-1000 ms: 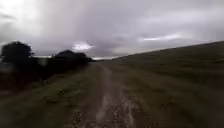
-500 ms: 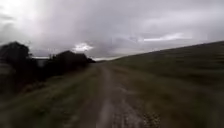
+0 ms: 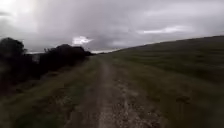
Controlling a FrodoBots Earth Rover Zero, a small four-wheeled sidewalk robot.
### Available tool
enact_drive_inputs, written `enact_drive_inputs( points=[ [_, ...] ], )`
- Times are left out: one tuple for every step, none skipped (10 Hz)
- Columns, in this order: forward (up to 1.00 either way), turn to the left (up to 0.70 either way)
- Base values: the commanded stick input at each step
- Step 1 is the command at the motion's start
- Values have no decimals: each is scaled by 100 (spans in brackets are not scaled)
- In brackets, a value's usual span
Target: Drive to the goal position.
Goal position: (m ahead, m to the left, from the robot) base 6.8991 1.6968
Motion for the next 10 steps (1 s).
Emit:
enact_drive_inputs(
  points=[
    [70, 0],
    [70, 0],
    [70, 0],
    [70, 0],
    [70, 0],
    [70, 0],
    [70, 0],
    [70, 0],
    [70, 0],
    [70, 0]
  ],
)
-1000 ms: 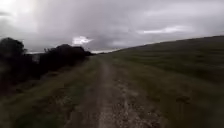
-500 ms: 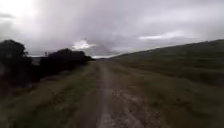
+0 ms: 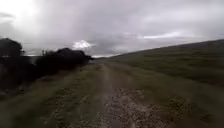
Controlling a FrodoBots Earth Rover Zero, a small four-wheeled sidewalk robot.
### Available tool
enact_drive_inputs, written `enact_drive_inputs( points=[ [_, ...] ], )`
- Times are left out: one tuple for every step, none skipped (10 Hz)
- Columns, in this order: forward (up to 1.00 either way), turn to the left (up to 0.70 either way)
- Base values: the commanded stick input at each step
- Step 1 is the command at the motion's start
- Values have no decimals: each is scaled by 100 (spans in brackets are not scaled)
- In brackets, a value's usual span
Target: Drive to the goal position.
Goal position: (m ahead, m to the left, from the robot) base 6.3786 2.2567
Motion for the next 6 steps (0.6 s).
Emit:
enact_drive_inputs(
  points=[
    [70, 0],
    [70, 0],
    [70, 0],
    [70, 0],
    [70, 0],
    [70, 0]
  ],
)
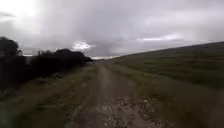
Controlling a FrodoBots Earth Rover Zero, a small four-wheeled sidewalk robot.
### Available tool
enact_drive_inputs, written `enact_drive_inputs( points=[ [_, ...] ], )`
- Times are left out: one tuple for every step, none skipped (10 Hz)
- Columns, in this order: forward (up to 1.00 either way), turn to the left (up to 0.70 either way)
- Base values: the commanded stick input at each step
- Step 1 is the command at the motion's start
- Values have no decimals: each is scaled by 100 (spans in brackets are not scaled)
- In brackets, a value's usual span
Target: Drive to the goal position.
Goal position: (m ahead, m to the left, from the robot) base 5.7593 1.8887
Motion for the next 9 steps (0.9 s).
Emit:
enact_drive_inputs(
  points=[
    [70, 0],
    [70, 0],
    [70, 0],
    [70, 0],
    [70, 0],
    [70, 0],
    [70, 0],
    [70, 0],
    [70, 0]
  ],
)
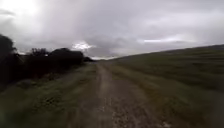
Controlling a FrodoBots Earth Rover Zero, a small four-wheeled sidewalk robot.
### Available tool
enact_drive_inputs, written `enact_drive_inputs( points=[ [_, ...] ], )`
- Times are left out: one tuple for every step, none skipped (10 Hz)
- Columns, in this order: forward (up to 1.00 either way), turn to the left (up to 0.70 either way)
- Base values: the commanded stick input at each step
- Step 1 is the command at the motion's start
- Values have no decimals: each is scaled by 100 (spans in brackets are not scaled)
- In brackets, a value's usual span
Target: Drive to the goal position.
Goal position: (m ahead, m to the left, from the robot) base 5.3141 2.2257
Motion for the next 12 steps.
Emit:
enact_drive_inputs(
  points=[
    [70, 0],
    [70, 0],
    [70, 0],
    [70, 0],
    [70, 0],
    [70, 0],
    [70, 0],
    [70, 0],
    [70, 0],
    [70, 0],
    [70, 0],
    [70, 0]
  ],
)
